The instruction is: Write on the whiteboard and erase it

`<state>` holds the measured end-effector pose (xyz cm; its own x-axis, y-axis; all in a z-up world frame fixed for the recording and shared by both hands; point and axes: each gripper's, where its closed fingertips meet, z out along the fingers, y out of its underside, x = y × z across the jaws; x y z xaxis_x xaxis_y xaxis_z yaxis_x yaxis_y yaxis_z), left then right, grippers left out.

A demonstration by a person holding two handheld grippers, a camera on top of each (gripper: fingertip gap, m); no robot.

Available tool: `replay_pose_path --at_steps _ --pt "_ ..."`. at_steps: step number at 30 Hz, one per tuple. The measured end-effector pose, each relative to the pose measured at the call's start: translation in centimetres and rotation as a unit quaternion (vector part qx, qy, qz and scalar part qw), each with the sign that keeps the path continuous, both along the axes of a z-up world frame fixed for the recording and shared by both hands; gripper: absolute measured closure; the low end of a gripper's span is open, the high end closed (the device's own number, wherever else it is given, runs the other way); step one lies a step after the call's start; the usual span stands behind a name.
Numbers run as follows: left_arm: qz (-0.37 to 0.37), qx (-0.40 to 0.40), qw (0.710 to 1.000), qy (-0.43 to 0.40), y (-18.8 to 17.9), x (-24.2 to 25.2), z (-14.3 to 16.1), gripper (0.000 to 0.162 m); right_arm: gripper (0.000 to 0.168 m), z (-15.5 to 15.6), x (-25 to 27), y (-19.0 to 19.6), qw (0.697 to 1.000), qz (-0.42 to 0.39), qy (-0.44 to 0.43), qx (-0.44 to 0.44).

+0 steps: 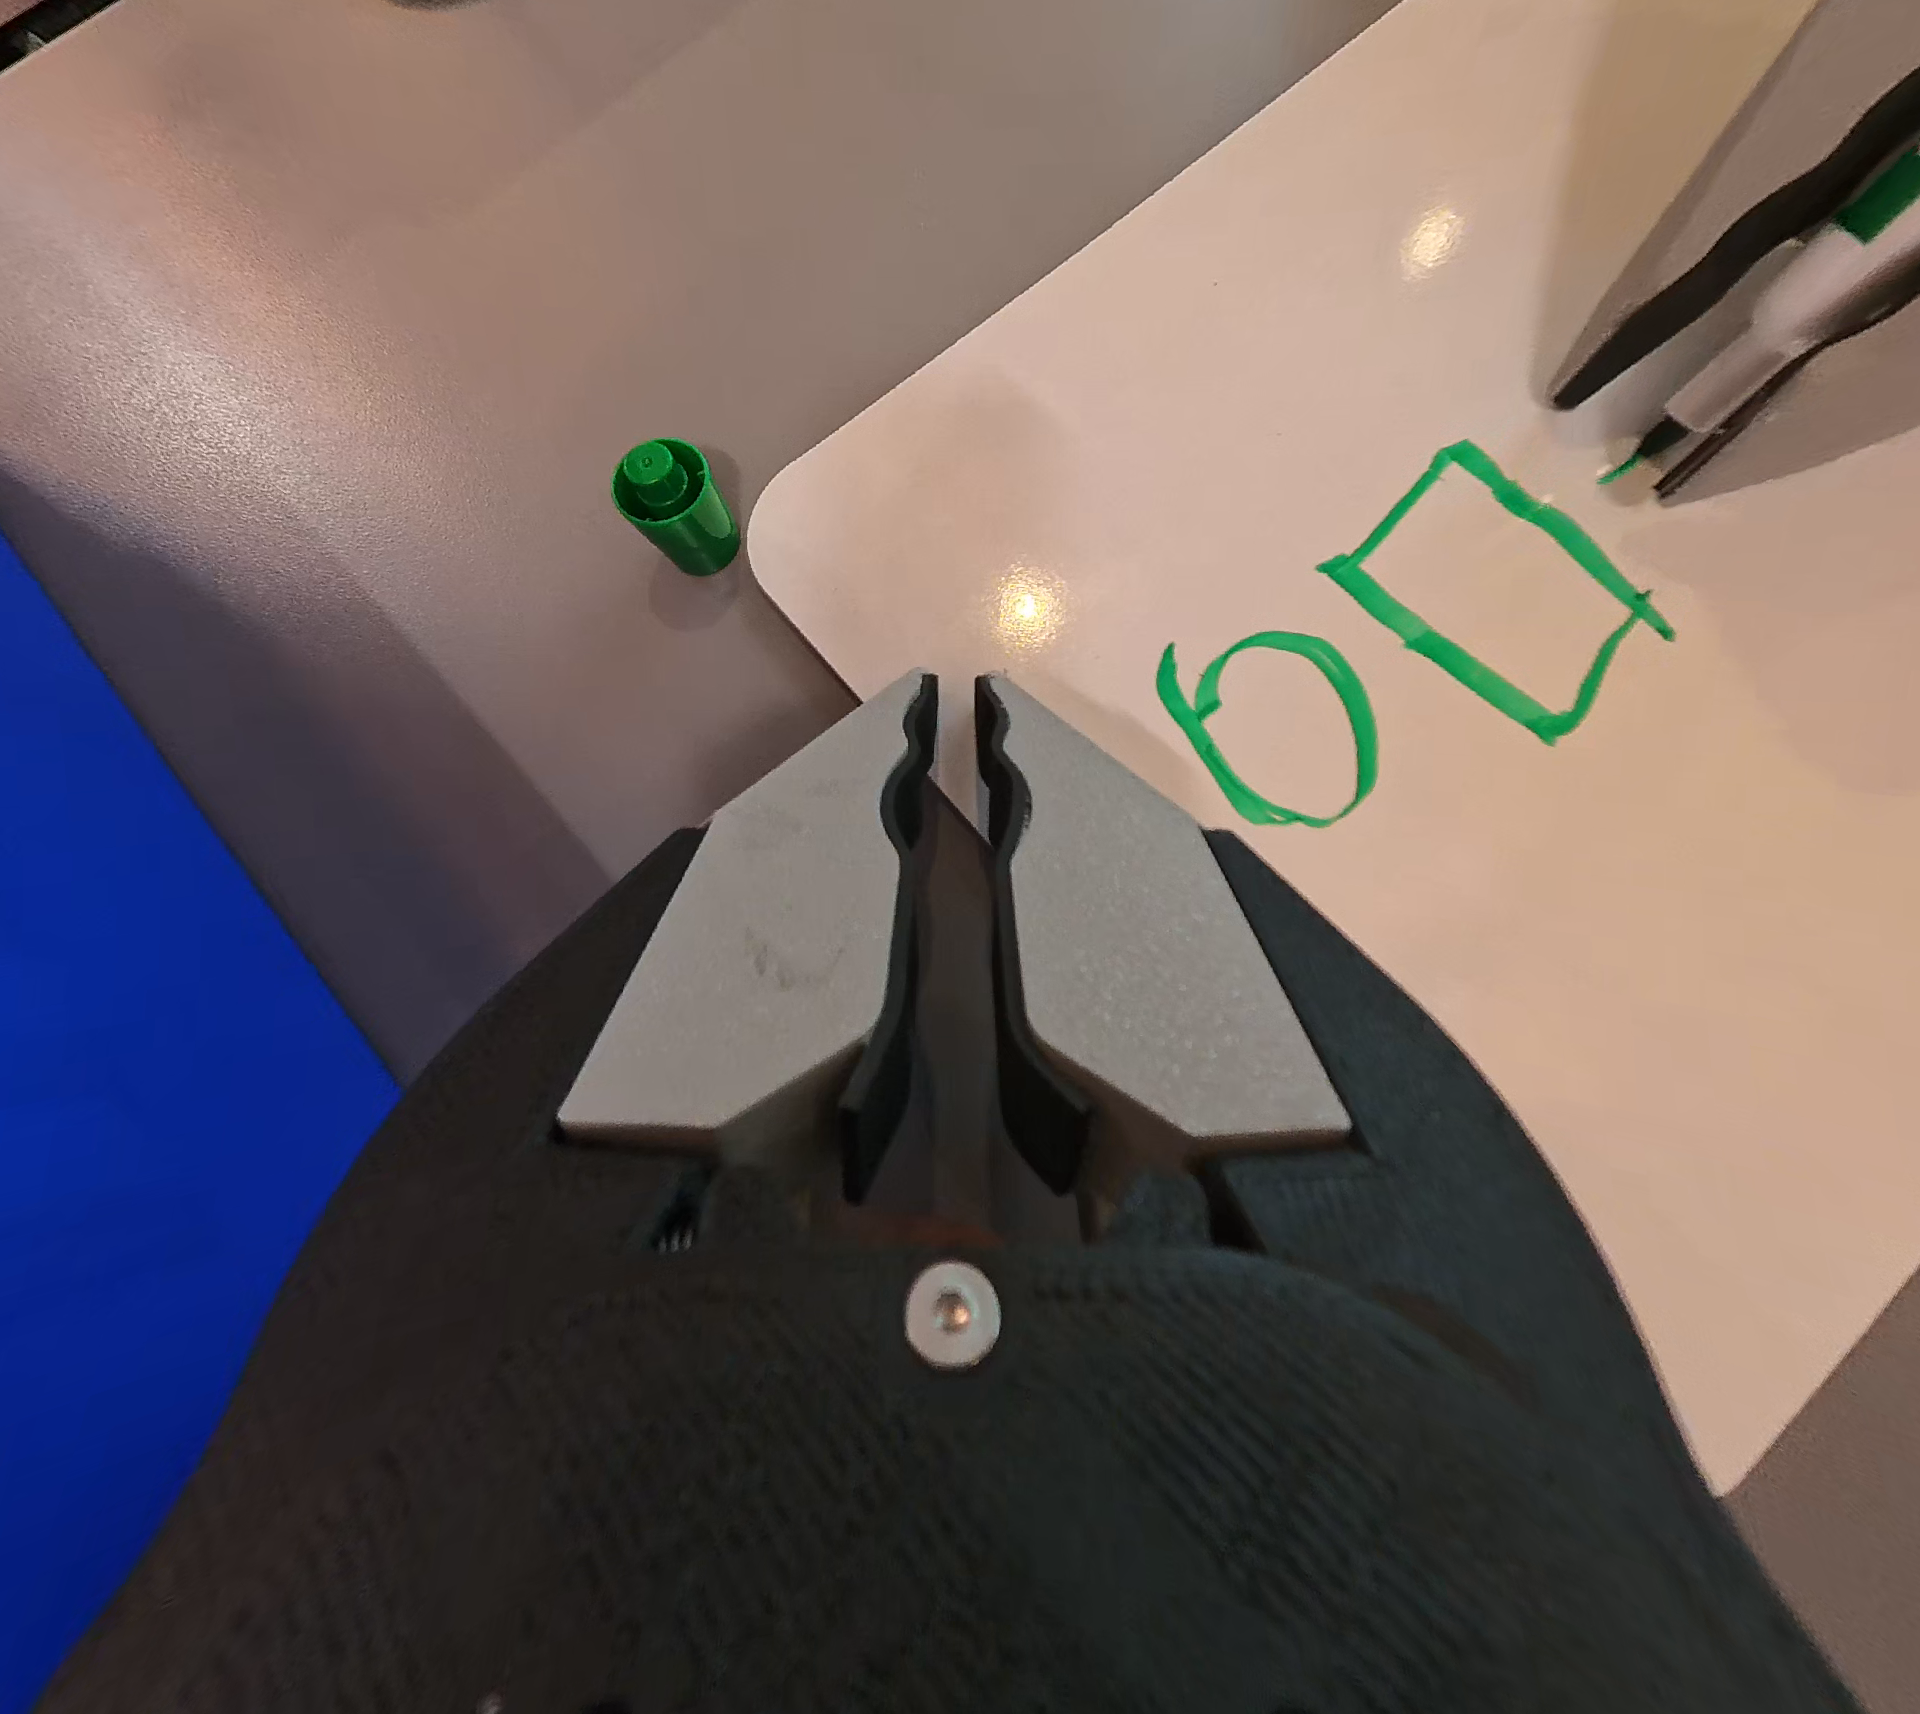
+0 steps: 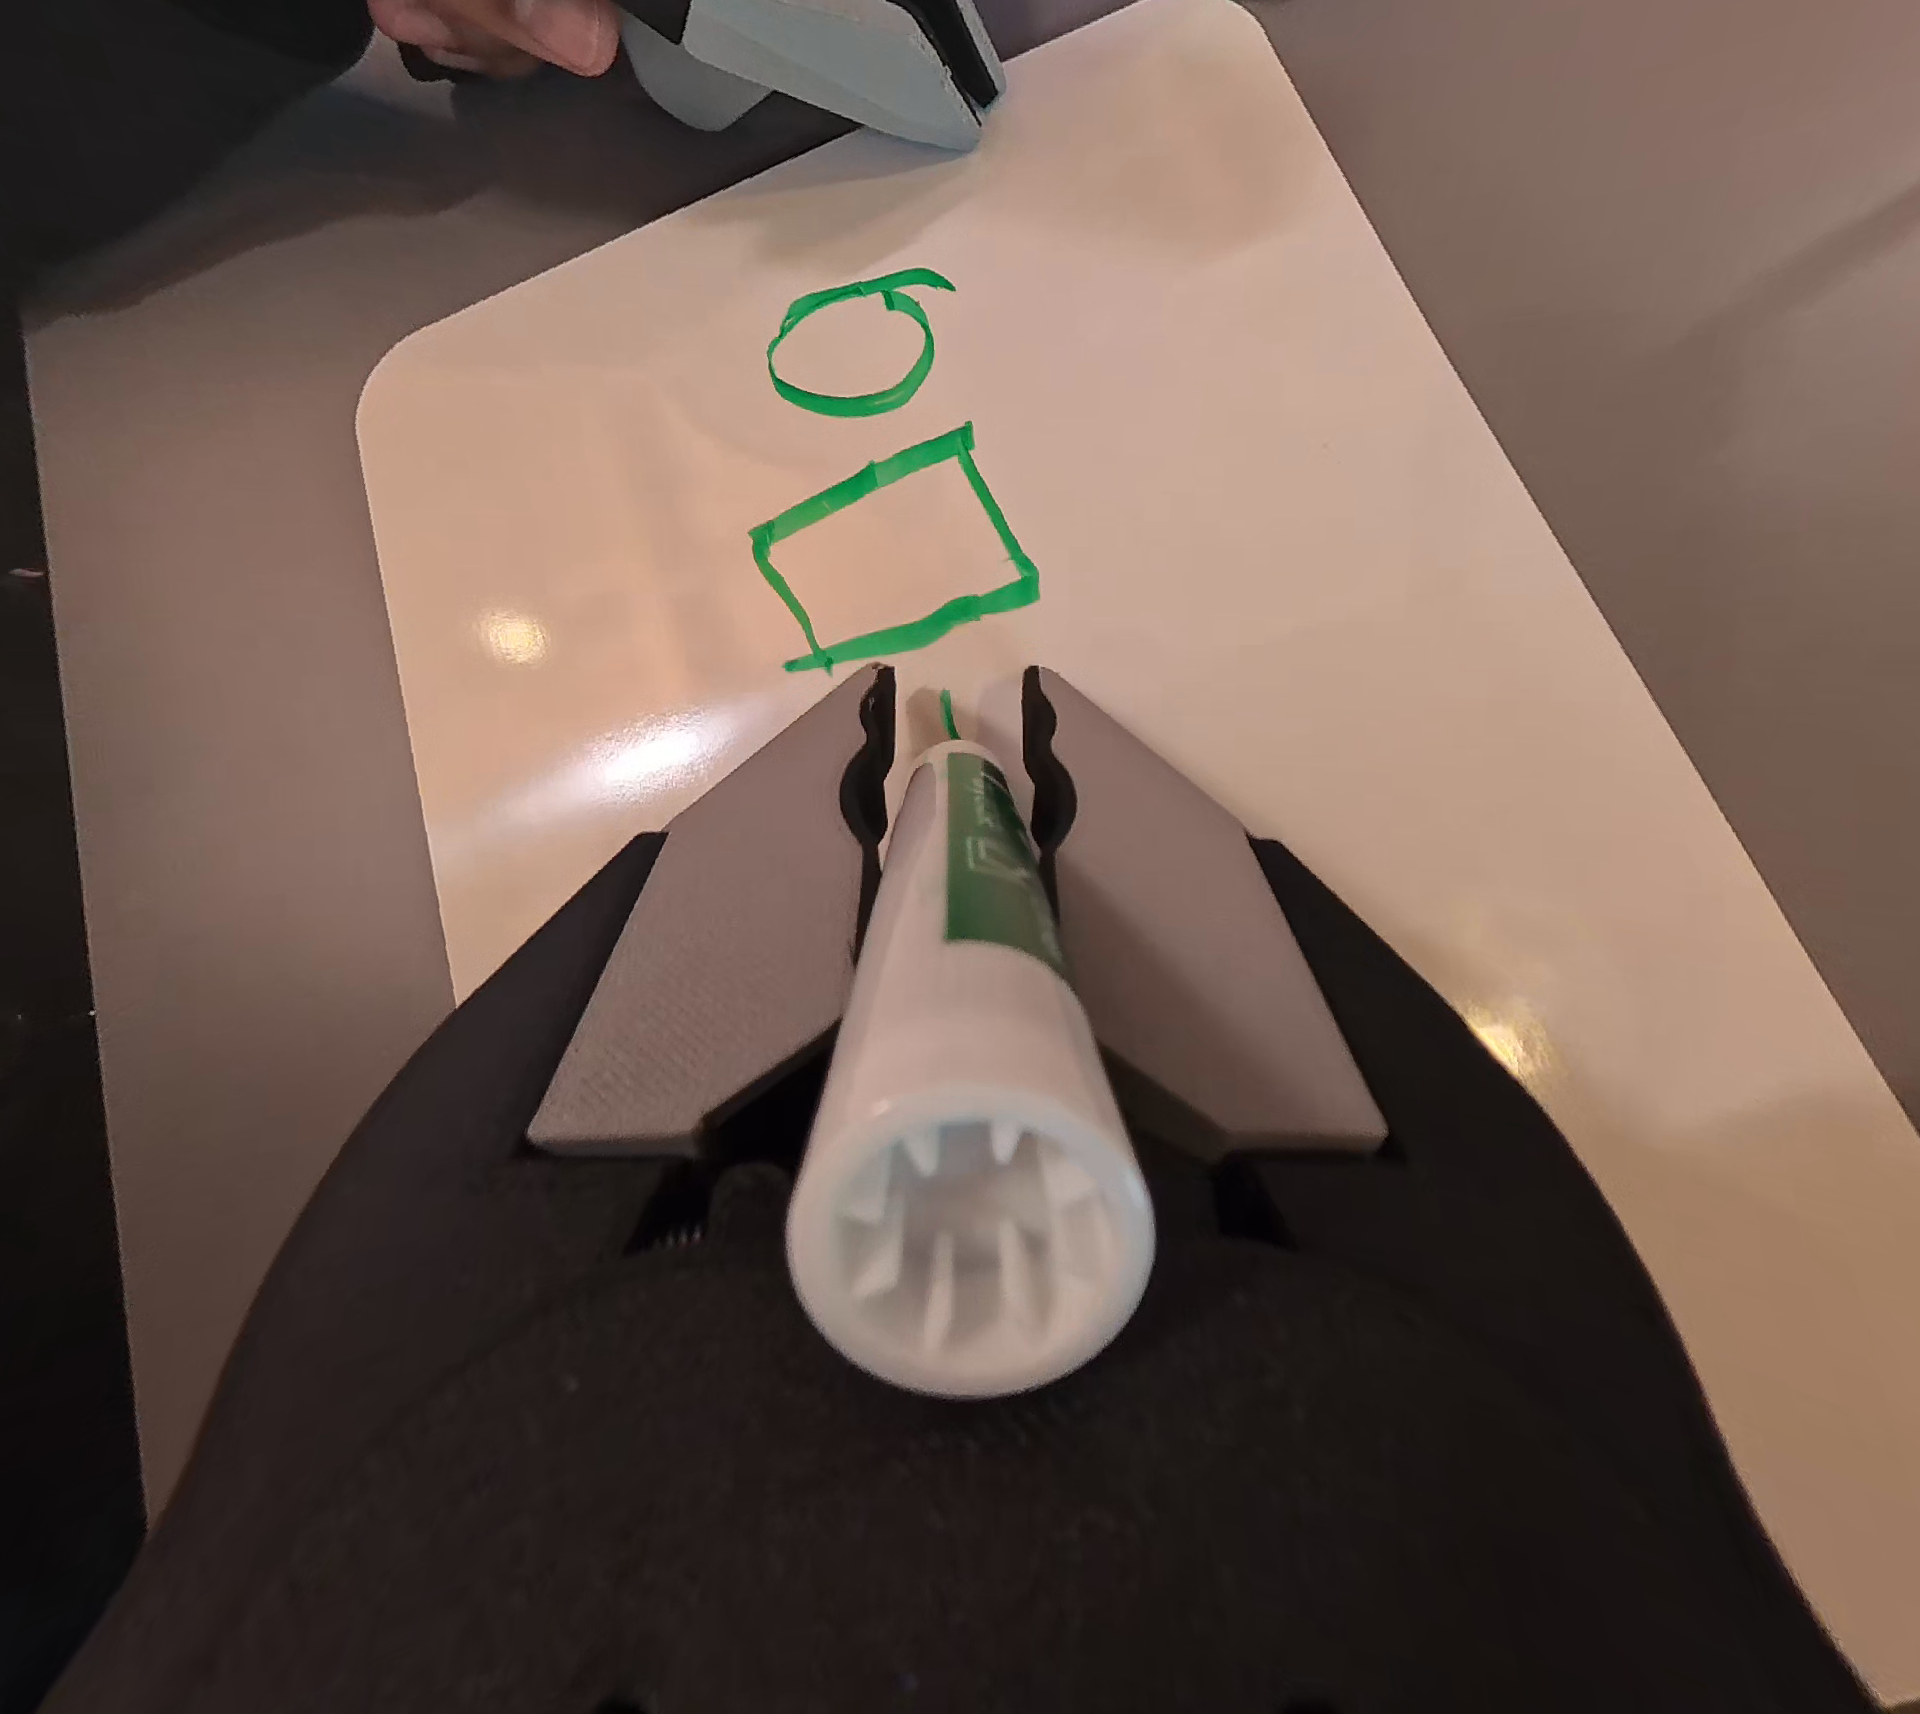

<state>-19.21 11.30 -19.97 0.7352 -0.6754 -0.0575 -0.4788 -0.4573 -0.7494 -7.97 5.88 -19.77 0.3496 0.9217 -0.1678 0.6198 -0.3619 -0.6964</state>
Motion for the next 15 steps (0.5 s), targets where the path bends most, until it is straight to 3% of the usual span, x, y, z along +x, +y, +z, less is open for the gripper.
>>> replay_pose_path --at_steps 11,15 --pt "0.000 0.000 1.000 0.000 0.0 0.0 0.0 0.157 0.145 0.0 2.8 0.5 0.999 -0.031 0.006 -0.007" --pt "0.000 -0.001 1.000 -0.001 0.0 0.0 0.0 0.157 0.144 1.2 2.2 0.7 0.998 -0.034 0.053 -0.011"
